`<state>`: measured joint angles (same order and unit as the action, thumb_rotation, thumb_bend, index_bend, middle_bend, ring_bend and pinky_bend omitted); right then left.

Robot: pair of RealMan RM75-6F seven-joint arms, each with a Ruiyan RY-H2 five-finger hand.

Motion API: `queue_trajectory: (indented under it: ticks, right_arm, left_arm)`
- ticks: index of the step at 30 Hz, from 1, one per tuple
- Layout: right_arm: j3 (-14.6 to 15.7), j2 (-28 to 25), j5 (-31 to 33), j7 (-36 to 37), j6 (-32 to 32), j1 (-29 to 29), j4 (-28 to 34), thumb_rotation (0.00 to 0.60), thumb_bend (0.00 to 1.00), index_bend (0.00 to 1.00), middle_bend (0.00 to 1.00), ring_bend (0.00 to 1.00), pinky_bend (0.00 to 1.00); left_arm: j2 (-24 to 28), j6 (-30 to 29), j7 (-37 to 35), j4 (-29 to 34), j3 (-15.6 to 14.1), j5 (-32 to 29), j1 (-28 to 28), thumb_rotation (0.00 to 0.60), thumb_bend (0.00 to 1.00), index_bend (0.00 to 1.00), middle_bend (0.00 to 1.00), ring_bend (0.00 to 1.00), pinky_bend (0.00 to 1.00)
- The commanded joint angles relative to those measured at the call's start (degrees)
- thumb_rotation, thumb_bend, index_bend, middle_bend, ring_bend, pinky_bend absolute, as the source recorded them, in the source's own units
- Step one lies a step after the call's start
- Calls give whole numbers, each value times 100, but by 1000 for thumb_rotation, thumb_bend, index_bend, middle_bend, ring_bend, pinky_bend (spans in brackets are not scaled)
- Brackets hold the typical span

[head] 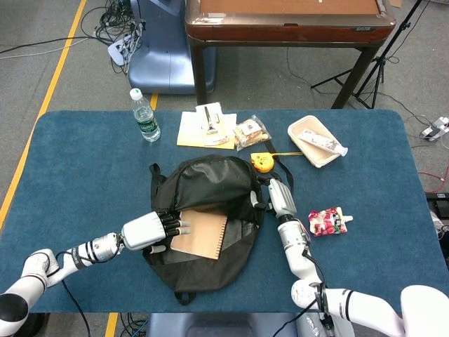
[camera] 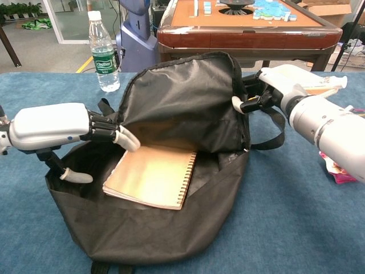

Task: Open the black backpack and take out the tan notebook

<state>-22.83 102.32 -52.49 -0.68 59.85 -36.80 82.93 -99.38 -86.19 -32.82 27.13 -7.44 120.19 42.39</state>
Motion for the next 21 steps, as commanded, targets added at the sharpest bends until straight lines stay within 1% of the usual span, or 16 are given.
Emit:
queue_trajectory:
  ticks: [1,6,13,21]
  right_arm:
    - [-25,0,56,-30,-5,-18,18,600,581,790,466,313,77]
    - [-38,2,137,-68,-19,-39,40,600,580,790,465,313,77]
    - [-24,11,190,-101,-16,-53,79,600,579,790,465,312,77]
    - [-1,-2,210,-96,-18,-47,74,600,578,790,464,311,77]
  left_arm:
    - [-314,-158,19,-548,-174,-94,28,600,165,120,129,173,298]
    - [-518,-161,74,-933,-284,-225,15,600,142,74,64,115,248]
    - [-767,-50,181,-1322,-436,-382,64,600,142,57,46,99,241]
    - [-900,78,90,-1460,-549,-587,46,600,142,51,39,92,237]
